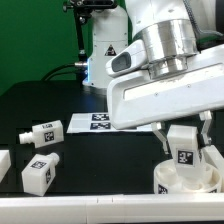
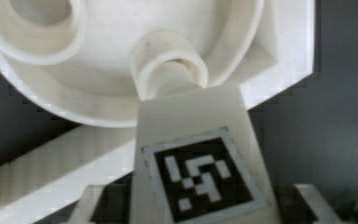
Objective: Assemble stool
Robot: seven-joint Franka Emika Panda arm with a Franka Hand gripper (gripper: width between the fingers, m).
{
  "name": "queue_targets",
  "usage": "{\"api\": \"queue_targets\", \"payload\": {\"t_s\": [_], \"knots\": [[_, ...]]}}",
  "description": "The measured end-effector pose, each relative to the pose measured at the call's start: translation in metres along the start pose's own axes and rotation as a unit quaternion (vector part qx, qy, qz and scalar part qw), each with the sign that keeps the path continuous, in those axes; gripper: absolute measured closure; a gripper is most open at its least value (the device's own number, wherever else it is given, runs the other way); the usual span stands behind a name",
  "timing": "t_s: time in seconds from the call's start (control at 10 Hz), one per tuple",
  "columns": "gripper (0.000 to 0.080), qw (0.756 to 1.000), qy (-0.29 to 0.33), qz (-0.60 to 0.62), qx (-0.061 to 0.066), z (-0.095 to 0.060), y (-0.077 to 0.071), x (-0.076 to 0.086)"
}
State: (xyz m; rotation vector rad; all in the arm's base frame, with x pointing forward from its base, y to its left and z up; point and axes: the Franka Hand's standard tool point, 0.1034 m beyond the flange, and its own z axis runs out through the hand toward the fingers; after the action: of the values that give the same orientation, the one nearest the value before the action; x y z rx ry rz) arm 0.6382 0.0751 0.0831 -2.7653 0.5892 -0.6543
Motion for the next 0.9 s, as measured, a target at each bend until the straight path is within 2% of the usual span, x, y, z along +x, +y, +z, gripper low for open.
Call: {"api": "queue_targets", "payload": {"t_s": [0.4,0.9], "knots": [[0.0478,1.000,-0.005,-0.002,-0.003,0.0077,0.0017,-0.0100],[0.0478,1.000,-0.001,-0.002,-0.003,0.0082,0.0003,-0.0109]]}}
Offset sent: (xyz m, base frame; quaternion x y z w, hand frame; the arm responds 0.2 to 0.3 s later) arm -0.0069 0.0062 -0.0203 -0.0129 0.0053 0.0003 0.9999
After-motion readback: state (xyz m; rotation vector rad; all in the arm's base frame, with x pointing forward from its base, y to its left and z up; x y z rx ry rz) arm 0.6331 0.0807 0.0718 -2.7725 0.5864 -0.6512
